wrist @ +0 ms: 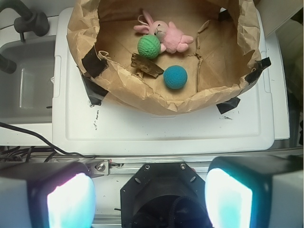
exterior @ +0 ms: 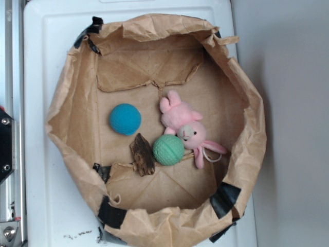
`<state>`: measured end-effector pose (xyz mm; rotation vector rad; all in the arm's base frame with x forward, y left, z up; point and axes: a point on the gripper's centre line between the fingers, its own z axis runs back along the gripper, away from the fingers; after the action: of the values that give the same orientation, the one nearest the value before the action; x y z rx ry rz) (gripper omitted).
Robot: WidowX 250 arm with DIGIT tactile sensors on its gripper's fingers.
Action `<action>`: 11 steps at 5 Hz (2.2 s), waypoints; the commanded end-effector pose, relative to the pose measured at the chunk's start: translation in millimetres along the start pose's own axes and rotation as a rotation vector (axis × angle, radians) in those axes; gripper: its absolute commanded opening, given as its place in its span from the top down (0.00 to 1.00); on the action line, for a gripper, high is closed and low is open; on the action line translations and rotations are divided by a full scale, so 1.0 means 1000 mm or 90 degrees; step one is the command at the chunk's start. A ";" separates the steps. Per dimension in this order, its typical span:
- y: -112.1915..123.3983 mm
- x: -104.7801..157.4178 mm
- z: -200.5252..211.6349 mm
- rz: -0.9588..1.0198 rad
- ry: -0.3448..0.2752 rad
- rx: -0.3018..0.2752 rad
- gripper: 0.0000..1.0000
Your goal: Grab the blue ball.
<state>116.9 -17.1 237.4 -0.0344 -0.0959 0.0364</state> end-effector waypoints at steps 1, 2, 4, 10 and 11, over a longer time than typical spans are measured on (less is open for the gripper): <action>0.000 0.000 0.000 0.000 0.000 0.000 0.00; -0.007 -0.005 -0.002 0.019 -0.016 0.006 0.00; -0.015 0.028 -0.023 0.049 -0.011 0.022 0.00; 0.015 0.082 -0.076 -0.012 0.016 -0.007 0.00; 0.015 0.082 -0.076 -0.012 0.016 -0.007 0.00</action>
<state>198.3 -4.0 157.7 -0.0462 -0.0225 -0.0018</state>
